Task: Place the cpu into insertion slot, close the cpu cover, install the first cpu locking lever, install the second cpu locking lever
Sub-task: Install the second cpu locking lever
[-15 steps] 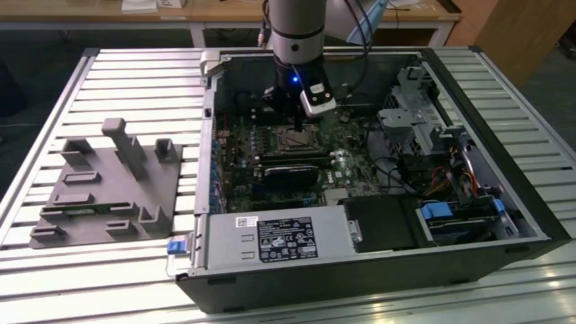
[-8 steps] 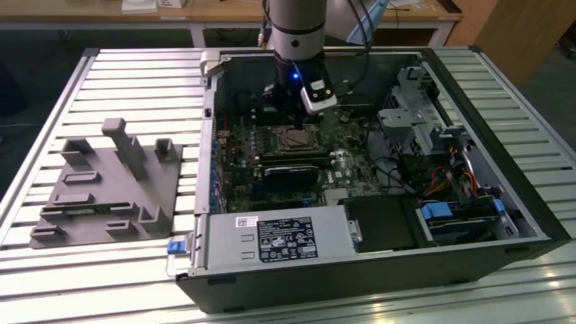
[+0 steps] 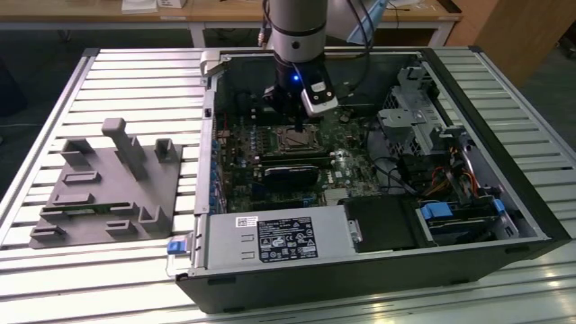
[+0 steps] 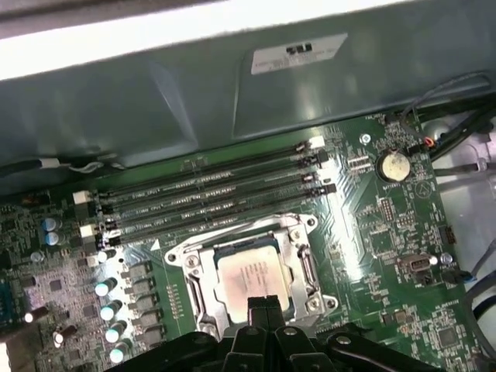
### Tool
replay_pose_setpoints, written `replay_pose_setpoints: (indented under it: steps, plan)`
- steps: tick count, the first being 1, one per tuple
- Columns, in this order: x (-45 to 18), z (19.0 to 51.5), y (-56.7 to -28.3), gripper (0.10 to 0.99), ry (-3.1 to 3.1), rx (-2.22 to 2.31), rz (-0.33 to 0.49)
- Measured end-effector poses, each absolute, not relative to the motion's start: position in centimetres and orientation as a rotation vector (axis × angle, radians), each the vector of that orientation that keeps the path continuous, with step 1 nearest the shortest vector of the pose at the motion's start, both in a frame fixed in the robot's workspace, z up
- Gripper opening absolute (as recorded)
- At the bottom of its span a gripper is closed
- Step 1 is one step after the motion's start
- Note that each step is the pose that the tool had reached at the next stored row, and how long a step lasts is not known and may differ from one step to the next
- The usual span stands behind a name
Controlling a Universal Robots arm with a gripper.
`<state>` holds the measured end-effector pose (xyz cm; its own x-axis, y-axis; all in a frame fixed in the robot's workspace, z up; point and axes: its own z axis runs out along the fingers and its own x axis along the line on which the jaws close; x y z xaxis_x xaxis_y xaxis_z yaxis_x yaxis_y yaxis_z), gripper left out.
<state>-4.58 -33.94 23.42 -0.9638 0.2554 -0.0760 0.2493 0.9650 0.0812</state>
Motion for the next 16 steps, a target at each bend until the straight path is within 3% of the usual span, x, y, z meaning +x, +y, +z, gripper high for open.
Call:
replay_pose_setpoints:
  steps: [16]
  plan:
    - [-4.6,23.4,-36.6,0.106,3.029,0.39,0.108]
